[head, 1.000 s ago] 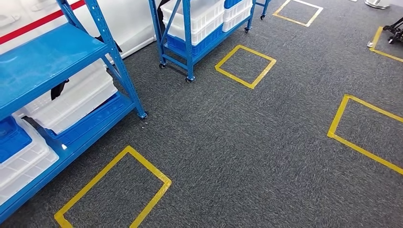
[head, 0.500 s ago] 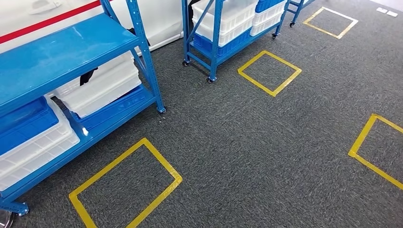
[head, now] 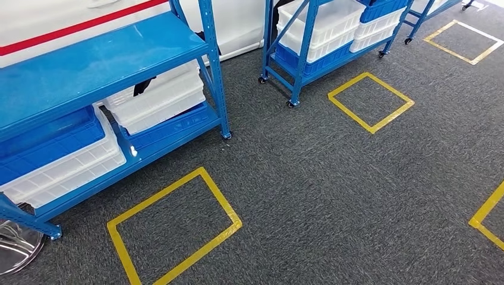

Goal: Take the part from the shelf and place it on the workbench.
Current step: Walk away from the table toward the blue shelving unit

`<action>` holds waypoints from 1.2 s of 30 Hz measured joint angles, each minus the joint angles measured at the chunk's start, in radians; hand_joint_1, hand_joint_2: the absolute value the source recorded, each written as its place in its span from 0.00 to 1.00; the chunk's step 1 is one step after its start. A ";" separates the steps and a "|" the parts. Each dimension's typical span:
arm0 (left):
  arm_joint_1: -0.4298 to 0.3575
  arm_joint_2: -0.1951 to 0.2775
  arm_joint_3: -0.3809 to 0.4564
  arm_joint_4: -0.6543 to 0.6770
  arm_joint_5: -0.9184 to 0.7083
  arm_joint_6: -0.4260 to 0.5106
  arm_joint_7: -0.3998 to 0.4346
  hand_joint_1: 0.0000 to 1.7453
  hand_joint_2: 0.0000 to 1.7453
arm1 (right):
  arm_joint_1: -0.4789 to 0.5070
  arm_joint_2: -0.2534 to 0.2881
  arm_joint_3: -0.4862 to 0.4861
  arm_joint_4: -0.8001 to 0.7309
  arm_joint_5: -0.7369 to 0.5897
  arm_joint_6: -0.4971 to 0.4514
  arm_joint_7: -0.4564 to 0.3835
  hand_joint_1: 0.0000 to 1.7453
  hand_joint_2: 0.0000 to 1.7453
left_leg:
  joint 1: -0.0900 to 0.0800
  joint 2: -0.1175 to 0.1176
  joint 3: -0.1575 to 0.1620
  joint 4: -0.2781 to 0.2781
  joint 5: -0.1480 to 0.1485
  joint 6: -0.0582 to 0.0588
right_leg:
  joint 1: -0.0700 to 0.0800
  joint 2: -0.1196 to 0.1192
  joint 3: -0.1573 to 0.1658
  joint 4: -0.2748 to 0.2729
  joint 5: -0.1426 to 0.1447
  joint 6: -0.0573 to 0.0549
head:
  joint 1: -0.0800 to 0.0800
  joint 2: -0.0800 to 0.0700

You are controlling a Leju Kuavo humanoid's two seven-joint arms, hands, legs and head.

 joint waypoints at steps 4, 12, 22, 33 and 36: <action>-0.004 0.000 0.000 0.000 0.000 0.001 -0.001 0.00 0.00 | 0.005 0.000 0.000 0.000 0.000 0.000 0.000 0.00 0.00 | 0.004 0.074 -0.094 0.203 -0.112 -0.020 | 0.002 -0.046 0.004 -0.006 0.000 -0.019 | -0.005 0.000; -0.005 0.000 0.000 0.000 -0.003 0.002 0.001 0.00 0.00 | 0.004 0.000 0.000 0.000 0.001 0.001 0.000 0.00 0.00 | -0.006 0.144 0.004 -0.001 0.003 0.004 | 0.010 -0.119 0.023 -0.002 -0.019 0.000 | -0.004 0.000; -0.005 0.000 0.001 0.000 -0.006 0.004 0.002 0.00 0.00 | -0.001 0.001 0.000 -0.001 0.004 0.003 -0.001 0.00 0.00 | -0.002 0.062 0.010 -0.025 0.024 0.046 | 0.004 -0.034 -0.101 0.263 -0.151 0.031 | -0.002 0.000; -0.003 -0.001 0.001 0.000 -0.008 0.005 -0.002 0.00 0.00 | -0.003 -0.001 0.000 0.000 0.011 0.003 -0.001 0.00 0.00 | 0.000 0.027 -0.022 0.044 -0.023 -0.004 | -0.005 -0.018 0.006 -0.008 0.005 -0.003 | -0.006 0.000; -0.005 -0.001 0.001 0.000 -0.008 0.005 -0.002 0.00 0.00 | 0.003 -0.001 0.000 0.001 0.011 0.004 -0.001 0.00 0.00 | 0.006 0.073 -0.112 0.231 -0.115 -0.017 | -0.001 -0.053 0.008 -0.010 0.002 -0.013 | -0.010 0.000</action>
